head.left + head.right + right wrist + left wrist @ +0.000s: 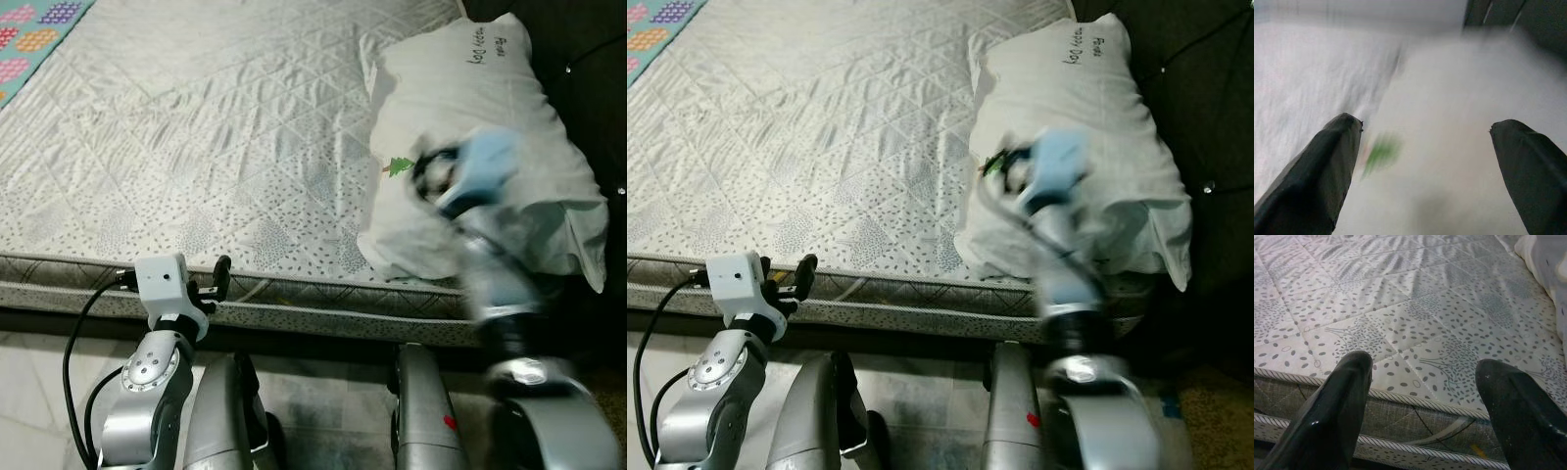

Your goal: Clean up the room

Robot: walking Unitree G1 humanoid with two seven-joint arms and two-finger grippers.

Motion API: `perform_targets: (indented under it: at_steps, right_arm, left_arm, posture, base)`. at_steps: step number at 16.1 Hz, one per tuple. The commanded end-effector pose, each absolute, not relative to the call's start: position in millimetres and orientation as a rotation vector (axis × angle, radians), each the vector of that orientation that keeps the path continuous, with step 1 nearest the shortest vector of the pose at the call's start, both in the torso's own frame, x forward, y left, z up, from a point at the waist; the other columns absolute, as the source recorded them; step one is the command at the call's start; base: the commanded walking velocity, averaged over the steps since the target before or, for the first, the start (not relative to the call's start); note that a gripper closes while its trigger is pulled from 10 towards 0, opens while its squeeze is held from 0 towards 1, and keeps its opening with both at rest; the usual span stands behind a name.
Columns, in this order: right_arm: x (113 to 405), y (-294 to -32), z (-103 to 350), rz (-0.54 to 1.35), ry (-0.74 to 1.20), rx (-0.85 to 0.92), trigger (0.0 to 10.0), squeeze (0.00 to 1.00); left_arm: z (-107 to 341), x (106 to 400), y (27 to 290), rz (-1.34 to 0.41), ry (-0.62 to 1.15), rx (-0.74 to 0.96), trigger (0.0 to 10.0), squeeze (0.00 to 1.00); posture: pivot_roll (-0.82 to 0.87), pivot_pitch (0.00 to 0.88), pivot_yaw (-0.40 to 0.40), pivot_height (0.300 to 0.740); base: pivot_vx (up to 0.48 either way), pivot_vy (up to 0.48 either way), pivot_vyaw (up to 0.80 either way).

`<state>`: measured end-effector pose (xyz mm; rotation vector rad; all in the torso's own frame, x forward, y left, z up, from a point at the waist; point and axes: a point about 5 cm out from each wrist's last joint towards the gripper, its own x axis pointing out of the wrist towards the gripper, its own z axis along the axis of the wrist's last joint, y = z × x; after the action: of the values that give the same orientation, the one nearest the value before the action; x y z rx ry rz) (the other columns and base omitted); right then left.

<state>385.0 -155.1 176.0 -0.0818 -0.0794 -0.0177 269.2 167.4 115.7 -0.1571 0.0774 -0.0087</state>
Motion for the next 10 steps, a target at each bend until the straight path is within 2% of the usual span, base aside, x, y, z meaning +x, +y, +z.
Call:
perform_targets:
  at_steps: [1, 2, 3, 5, 7, 10]
  right_arm:
    - [383, -150, 139, -0.022, 0.096, -0.087, 10.0, 0.58]
    - [378, -147, 115, -0.045, 0.218, -0.06, 10.0, 0.1]
    - [374, -145, 103, -0.053, 0.281, -0.051, 10.0, 0.0]
    - [370, -145, 88, -0.075, 0.375, -0.003, 10.0, 0.0]
    - [378, -145, 99, -0.075, 0.335, 0.029, 10.0, 0.0]
    - [394, -148, 152, -0.03, 0.043, 0.128, 10.0, 0.0]
  left_arm:
    - [116, 267, 168, 0.001, 0.074, -0.151, 10.0, 0.0]
    - [117, 268, 166, 0.001, 0.072, -0.154, 10.0, 0.0]
    - [117, 268, 166, 0.002, 0.071, -0.155, 10.0, 0.0]
    - [117, 267, 168, 0.008, 0.072, -0.156, 10.0, 0.0]
    - [117, 267, 167, 0.011, 0.072, -0.157, 10.0, 0.0]
    - [117, 268, 164, 0.009, 0.065, -0.167, 10.0, 0.0]
  posture:
    - [-0.07, 0.192, 0.063, 0.556]
    - [-0.06, 0.191, 0.06, 0.556]
    - [-0.06, 0.19, 0.059, 0.556]
    - [-0.06, 0.191, 0.057, 0.556]
    - [-0.07, 0.191, 0.054, 0.556]
    - [-0.08, 0.17, 0.055, 0.556]
  base:
    - [0.0, 0.0, 0.0]
    - [0.0, 0.0, 0.0]
    - [0.0, 0.0, 0.0]
    - [0.0, 0.0, 0.0]
    - [0.0, 0.0, 0.0]
    - [0.0, 0.0, 0.0]
